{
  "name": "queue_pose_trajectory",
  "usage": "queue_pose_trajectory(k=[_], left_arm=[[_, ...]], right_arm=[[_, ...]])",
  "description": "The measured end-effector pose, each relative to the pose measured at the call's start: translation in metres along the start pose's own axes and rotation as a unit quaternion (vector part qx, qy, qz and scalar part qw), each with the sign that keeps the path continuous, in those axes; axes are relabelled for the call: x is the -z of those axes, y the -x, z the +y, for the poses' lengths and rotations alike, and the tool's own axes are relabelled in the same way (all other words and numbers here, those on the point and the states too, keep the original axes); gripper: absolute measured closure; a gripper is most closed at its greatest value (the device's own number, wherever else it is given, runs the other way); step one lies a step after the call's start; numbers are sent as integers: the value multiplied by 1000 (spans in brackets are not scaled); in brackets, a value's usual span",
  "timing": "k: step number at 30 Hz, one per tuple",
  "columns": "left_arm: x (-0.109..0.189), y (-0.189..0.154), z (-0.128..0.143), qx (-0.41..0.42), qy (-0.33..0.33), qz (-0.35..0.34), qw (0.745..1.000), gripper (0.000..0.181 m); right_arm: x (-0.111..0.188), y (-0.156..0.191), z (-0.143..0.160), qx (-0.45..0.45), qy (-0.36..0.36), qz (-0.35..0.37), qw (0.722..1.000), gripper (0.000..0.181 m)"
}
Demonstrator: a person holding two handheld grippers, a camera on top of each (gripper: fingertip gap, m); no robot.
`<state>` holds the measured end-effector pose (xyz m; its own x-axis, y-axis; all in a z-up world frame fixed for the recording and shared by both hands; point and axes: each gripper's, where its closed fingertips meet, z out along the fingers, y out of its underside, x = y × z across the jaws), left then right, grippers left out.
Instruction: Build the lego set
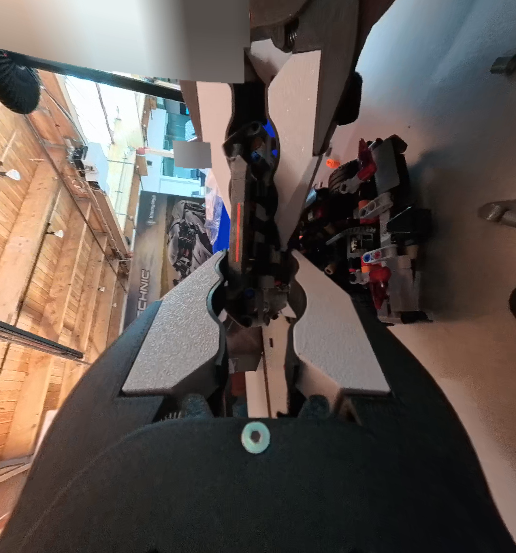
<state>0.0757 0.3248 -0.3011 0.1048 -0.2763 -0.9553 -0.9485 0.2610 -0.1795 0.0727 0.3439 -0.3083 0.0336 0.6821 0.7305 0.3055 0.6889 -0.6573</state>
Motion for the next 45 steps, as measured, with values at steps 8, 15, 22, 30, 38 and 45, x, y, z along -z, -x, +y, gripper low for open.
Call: queue_pose_trajectory(k=[8,15,22,30,38,45], left_arm=[[-5,4,2,54,-8,-1,999,133],[-13,0,6,83,-7,23,996,143],[-16,-2,6,72,-7,25,997,148],[-15,-2,6,49,19,40,998,154],[-18,-2,6,59,25,40,997,155],[-19,-3,5,42,26,38,998,154]], right_arm=[[0,0,0,-1,-1,0,1000,155],[-1,1,-1,0,-3,-4,1000,155],[-1,1,0,7,0,1,1000,154],[-1,2,0,6,6,-6,1000,154],[-1,0,4,5,17,-3,1000,156],[0,0,4,-7,-4,-16,1000,153]])
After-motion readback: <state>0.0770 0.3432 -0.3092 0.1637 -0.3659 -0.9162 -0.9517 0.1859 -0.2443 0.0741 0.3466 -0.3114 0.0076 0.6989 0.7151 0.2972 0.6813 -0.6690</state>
